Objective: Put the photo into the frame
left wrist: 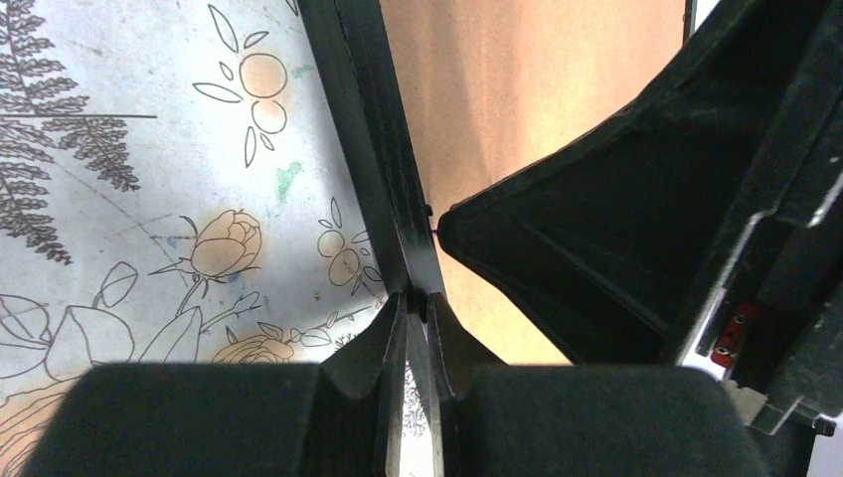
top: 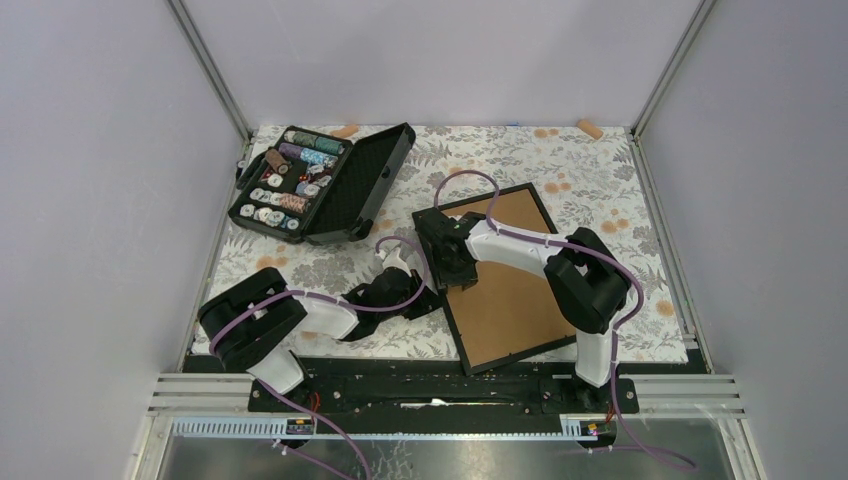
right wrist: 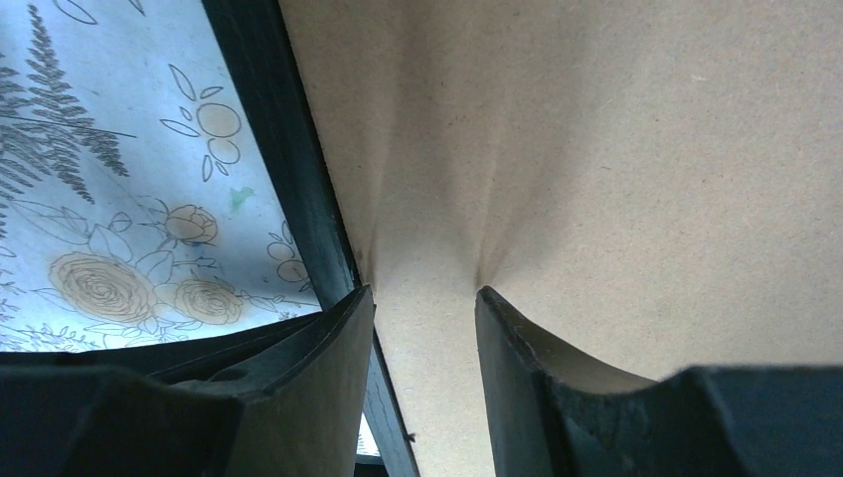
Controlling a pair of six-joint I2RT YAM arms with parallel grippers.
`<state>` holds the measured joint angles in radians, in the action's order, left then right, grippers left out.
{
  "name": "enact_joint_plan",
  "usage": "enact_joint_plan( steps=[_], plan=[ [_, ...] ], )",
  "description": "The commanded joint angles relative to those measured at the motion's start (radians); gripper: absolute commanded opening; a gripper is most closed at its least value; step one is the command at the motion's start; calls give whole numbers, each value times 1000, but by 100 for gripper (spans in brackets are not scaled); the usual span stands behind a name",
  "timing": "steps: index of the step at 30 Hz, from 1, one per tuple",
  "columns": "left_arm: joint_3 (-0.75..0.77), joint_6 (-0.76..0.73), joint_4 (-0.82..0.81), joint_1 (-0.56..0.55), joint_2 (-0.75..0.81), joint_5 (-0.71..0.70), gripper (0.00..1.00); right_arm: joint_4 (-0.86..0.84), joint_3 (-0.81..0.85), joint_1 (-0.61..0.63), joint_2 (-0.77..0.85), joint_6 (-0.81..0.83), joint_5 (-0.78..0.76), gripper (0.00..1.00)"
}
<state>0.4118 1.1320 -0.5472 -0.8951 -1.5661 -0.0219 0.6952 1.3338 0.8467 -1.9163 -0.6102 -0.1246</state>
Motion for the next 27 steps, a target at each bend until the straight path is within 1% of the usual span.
enact_joint_plan(
  steps=[1,7,14,23,27],
  plan=[
    [-69,-65,280,5,-66,-70,13,17,47,9,-1,4,-48,50],
    [-70,-67,283,6,-60,-73,13,28,82,7,-48,16,-42,50],
    [-73,-66,285,7,-55,-74,13,43,76,7,-73,15,-54,48],
    [-75,-62,291,11,-55,-75,13,38,20,4,-12,-7,-60,43],
    [-82,-62,282,11,-55,-78,13,13,-3,1,-25,-10,-34,40]
  ],
)
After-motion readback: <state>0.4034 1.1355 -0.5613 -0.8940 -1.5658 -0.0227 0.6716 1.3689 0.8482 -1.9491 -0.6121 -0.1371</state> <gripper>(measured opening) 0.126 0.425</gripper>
